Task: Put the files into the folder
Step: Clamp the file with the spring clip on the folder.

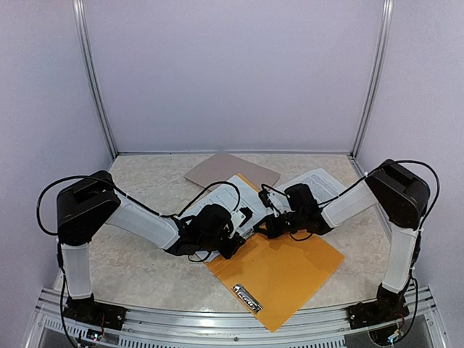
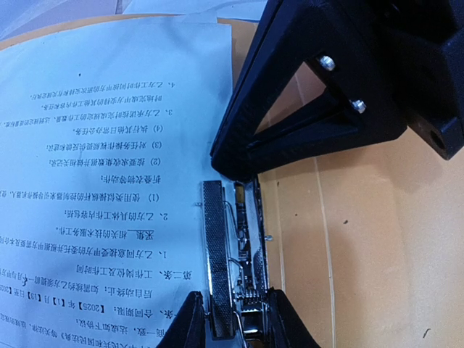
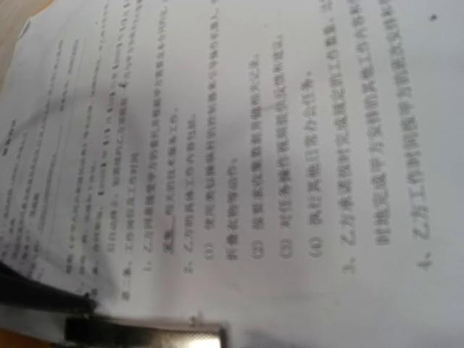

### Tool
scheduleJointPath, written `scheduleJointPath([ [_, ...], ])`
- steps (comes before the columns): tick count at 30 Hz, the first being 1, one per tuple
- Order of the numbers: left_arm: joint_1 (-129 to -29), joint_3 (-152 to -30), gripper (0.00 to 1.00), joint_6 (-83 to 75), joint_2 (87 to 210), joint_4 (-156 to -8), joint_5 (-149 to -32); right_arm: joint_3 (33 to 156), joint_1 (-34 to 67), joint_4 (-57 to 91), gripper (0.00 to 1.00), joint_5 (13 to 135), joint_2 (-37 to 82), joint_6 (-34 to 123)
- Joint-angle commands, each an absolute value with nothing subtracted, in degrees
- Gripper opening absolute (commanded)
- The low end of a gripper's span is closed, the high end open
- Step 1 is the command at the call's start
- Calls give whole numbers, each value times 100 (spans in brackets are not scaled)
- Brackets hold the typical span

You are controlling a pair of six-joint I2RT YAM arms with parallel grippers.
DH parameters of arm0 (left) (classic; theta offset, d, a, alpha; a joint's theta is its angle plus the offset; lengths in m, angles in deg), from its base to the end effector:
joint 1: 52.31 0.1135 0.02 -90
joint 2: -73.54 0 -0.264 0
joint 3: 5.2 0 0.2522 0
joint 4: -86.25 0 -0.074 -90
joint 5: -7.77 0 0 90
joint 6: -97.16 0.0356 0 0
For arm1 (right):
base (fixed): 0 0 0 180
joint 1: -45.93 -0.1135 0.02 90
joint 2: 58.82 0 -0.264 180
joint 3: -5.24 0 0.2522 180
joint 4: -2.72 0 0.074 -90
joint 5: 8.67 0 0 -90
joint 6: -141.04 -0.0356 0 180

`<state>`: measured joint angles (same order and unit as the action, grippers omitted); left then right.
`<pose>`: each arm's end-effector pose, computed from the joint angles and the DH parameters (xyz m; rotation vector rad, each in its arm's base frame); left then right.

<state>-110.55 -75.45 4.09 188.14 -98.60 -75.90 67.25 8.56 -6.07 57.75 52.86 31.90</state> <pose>0.2111 -0.3335 0.1077 1.0089 2.0603 -0.4424 0.2785 0.2307 0.0968 -0.6059 2.3323 0.9600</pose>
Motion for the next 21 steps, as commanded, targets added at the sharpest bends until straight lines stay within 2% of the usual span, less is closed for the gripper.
scheduleJointPath([
  [1,-11146,-7363,24,438,18964,-9353,-7934,6089,901,1266,0,6643,5772,3399],
  [17,-11116,-7406,24,423,18947,-9274,-7920,6375,784,1493,0,6119,4887,3379],
  [19,-11120,-7423,25,433,18940,-9254,-7925,6550,778,1539,8,6119,4793,3374],
  [21,-11120,-7441,25,434,18929,-9239,-7912,6751,776,1606,22,6203,4603,3360],
])
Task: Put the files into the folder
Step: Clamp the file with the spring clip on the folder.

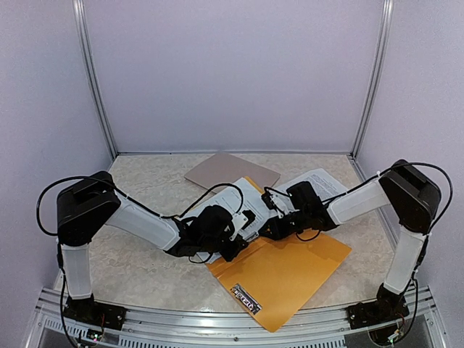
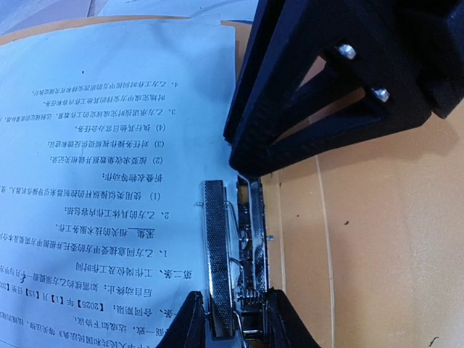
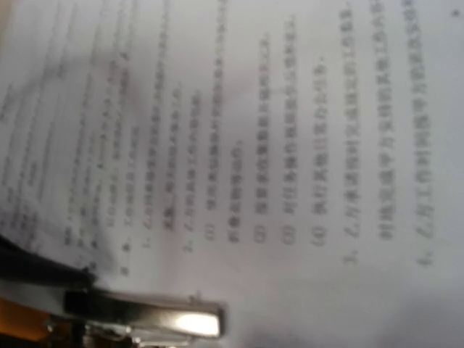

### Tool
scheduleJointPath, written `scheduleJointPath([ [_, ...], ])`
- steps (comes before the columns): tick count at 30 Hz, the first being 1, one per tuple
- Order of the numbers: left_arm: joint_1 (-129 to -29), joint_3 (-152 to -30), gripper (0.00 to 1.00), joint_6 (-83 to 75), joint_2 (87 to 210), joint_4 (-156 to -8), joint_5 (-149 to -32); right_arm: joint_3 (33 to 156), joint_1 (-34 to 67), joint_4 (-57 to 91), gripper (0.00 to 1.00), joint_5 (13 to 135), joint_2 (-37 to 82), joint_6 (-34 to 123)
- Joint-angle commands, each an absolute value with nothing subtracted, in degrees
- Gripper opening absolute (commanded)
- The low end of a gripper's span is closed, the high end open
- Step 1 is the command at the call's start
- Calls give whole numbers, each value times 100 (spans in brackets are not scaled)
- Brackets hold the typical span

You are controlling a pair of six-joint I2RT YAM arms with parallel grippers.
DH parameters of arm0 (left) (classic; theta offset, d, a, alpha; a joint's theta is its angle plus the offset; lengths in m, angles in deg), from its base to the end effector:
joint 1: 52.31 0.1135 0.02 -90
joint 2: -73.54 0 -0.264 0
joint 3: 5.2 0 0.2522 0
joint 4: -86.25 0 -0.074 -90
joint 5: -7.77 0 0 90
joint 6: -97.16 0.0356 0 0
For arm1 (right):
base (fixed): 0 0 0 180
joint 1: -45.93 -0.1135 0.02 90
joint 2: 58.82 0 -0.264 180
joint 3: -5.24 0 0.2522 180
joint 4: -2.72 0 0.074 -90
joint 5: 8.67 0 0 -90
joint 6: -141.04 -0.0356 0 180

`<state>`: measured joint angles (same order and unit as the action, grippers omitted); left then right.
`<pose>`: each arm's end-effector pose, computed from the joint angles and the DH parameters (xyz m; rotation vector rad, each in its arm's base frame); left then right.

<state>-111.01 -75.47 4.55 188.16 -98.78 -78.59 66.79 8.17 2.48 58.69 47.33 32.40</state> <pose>0.2072 -0.3364 0.1078 1.0526 2.0496 -0.4933 0.2678 0.2248 0.1153 -0.6132 2.3926 0.9236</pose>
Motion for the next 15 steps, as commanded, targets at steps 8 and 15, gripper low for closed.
scheduleJointPath([
  [8,-11020,-7651,24,17,18913,-8764,-7601,7474,778,2783,59,6961,3555,3564],
  [15,-11019,-7433,25,-707,18514,-8215,-7153,7174,778,2865,59,7128,3111,3414],
])
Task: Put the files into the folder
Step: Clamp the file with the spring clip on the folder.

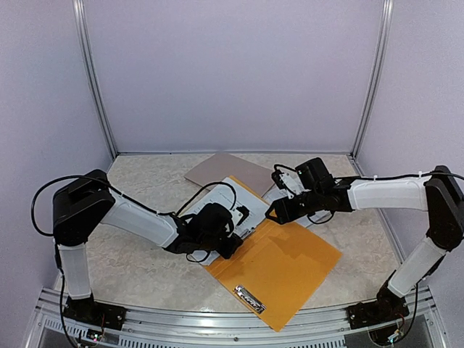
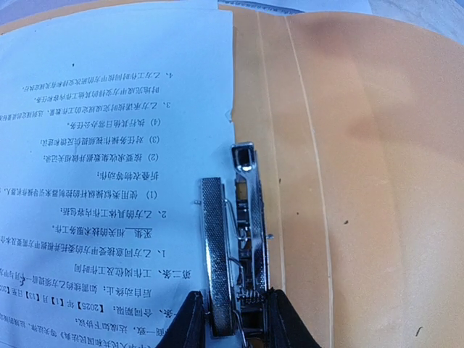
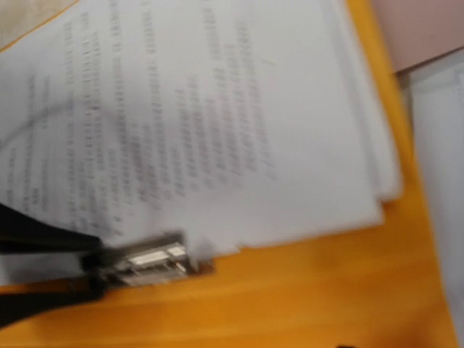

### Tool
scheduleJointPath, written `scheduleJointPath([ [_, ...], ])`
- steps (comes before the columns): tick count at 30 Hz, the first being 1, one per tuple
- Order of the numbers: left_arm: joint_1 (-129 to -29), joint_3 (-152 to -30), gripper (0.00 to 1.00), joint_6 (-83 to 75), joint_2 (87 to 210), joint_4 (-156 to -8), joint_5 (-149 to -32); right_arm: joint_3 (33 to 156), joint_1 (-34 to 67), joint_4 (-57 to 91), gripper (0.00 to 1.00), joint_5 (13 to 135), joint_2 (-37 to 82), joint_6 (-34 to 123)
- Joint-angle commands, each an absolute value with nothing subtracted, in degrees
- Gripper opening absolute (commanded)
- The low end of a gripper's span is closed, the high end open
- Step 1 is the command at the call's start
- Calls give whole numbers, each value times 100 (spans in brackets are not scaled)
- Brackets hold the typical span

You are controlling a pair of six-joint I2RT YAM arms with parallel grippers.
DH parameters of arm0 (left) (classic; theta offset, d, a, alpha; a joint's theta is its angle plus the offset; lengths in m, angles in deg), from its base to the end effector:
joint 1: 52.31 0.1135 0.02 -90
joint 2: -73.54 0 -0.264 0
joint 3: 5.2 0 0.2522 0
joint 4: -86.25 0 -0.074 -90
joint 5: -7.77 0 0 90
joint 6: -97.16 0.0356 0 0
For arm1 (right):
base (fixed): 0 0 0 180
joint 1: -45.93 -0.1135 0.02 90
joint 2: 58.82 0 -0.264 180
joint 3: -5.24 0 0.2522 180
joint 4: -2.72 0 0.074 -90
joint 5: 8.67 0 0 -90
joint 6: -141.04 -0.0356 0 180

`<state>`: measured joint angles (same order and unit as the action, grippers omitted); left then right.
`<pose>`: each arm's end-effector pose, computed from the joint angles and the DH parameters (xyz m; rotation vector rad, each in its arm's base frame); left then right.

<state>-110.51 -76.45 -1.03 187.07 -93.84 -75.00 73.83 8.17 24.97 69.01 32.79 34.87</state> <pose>0.2109 -0.3316 0.1125 0.9301 2.1492 -0.4443 0.2611 0.2118 0.2015 -0.5658 2.3864 0.6928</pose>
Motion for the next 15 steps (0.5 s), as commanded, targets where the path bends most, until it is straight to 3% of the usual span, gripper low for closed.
scheduleJointPath([
  [1,-11023,-7440,25,-786,18476,-8096,-7102,7121,778,2830,59,7112,3083,3404],
  [15,-10777,-8064,27,936,18407,-6948,-8674,7261,954,2803,63,7042,3471,3733],
])
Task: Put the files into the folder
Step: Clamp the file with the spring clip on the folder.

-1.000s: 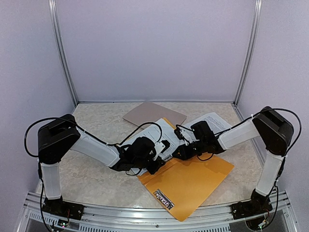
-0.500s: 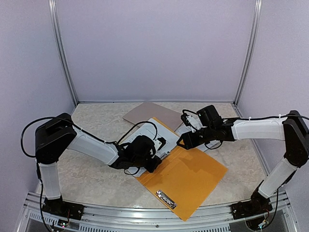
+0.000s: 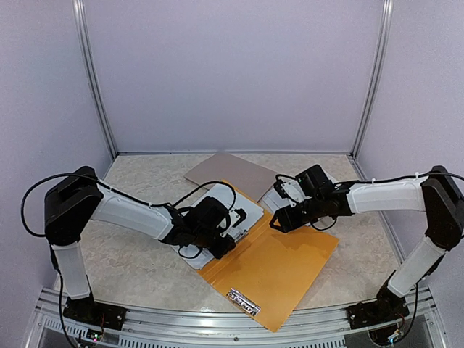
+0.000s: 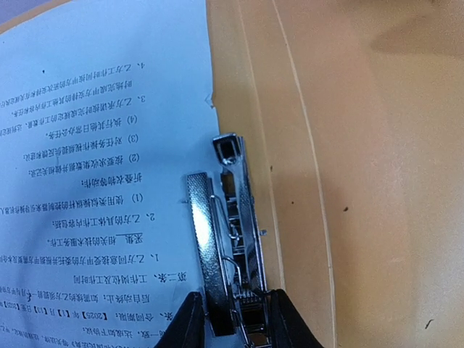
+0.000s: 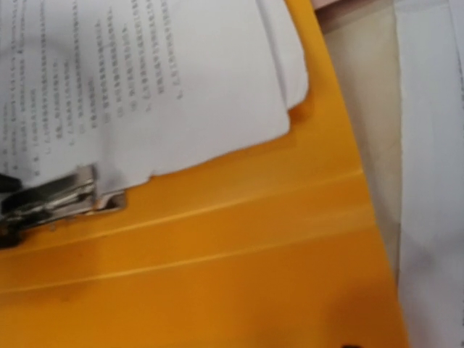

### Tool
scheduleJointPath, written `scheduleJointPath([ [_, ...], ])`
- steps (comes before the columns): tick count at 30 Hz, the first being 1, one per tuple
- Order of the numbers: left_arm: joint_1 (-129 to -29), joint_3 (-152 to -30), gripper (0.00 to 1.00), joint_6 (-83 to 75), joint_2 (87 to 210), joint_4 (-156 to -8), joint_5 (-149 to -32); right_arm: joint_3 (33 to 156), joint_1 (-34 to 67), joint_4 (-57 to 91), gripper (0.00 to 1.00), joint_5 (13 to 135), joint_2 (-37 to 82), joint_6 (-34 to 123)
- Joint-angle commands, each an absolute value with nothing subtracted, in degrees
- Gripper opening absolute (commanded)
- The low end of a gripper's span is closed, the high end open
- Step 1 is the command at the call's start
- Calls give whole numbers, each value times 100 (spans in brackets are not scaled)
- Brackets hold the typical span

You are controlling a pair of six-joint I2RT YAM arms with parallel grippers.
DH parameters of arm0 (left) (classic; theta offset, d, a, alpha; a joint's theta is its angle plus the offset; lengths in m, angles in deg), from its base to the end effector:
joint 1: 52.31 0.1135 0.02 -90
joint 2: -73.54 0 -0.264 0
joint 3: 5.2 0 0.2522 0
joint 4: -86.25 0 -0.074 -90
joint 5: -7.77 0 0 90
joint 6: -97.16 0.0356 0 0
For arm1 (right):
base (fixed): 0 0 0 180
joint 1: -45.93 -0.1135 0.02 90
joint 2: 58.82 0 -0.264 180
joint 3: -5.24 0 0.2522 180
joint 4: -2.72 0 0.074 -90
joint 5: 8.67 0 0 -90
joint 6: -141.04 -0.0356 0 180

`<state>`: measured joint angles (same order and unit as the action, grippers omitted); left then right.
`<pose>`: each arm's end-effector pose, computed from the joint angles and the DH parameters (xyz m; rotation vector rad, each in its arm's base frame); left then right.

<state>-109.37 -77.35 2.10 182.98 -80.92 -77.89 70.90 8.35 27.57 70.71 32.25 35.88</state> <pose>0.2082 -0.3164 0.1256 1.0569 2.2447 -0.3838 0.2515 0.2018 0.1854 -0.5753 2.4658 0.6169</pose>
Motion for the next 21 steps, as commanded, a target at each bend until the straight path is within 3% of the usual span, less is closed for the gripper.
scheduleJointPath([
  [1,-10706,-8178,28,1031,18466,-6757,-8738,7319,988,2792,63,7015,3530,3749],
  [13,-9817,-8947,30,2171,18518,-5853,-9358,7626,1419,2696,64,6812,3826,3840],
  [21,-9705,-8755,30,3637,18332,-5908,-9870,7498,1420,2389,64,6530,3883,3793],
])
